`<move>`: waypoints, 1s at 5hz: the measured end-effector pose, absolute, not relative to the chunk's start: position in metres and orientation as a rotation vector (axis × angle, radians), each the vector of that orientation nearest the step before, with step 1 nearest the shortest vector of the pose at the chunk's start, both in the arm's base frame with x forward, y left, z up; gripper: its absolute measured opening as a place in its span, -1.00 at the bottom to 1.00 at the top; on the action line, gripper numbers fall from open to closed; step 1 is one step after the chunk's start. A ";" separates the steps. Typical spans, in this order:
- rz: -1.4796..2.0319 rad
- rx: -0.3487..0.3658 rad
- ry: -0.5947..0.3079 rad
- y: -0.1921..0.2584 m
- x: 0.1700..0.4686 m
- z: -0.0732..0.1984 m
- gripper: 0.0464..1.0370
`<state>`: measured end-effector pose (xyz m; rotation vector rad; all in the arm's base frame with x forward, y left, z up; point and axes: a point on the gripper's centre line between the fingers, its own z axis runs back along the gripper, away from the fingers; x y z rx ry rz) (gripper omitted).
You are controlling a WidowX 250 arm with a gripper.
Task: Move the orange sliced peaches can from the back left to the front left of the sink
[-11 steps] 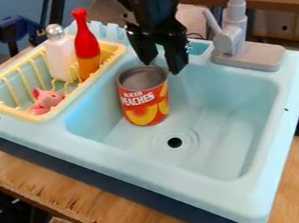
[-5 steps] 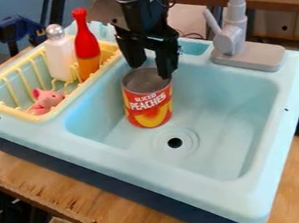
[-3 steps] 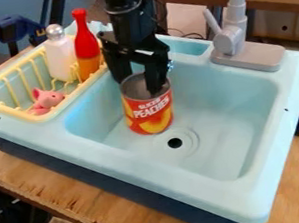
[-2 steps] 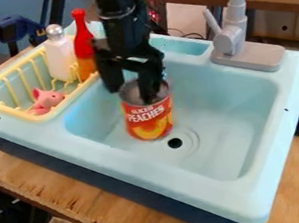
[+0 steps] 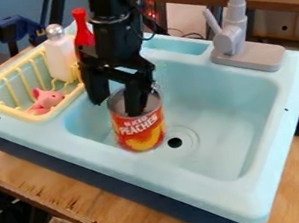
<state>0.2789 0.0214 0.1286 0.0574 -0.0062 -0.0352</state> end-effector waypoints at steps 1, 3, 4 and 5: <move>-0.026 0.058 0.013 0.021 0.275 0.129 0.92; 0.028 0.057 0.009 0.020 0.274 0.154 0.92; 0.058 0.089 0.039 0.020 0.271 0.166 0.92; -0.044 0.028 -0.026 0.015 0.274 0.196 0.92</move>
